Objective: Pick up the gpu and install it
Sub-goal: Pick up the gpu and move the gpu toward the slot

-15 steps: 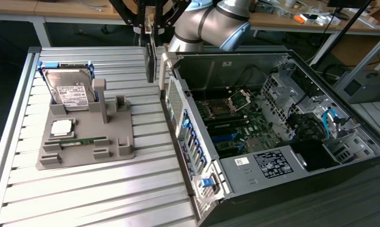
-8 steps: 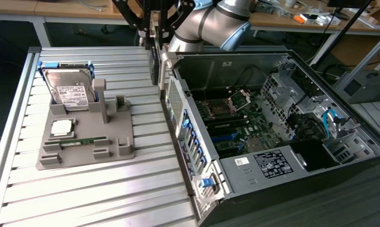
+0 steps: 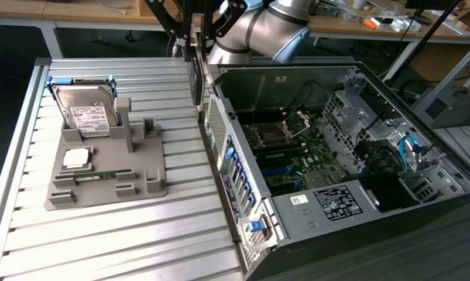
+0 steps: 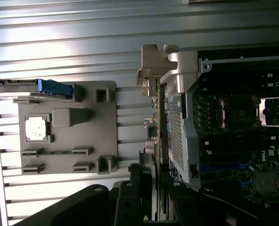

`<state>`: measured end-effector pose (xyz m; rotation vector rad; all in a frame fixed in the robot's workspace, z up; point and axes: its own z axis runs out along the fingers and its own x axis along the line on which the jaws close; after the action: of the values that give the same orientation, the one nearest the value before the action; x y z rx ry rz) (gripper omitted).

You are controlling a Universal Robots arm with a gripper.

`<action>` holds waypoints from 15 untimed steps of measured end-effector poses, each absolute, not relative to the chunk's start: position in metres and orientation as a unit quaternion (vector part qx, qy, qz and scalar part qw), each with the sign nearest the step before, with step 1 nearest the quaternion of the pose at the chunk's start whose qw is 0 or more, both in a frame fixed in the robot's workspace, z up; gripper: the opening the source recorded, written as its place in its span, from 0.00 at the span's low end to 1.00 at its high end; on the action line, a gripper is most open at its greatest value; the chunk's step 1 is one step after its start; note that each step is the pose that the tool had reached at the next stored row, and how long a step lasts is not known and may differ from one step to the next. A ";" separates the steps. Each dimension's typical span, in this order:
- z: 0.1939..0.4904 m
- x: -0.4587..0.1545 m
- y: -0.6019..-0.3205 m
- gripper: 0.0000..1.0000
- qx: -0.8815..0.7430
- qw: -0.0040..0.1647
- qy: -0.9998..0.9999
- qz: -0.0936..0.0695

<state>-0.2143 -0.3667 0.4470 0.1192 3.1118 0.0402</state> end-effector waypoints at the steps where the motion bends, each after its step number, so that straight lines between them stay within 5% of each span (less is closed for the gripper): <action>1: 0.447 -0.213 -0.367 0.27 0.038 0.014 0.999 0.013; 15: 0.447 -0.200 -0.367 0.27 0.038 0.014 0.999 0.013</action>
<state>-0.1995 -0.3667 0.4468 0.1191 3.1118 0.0402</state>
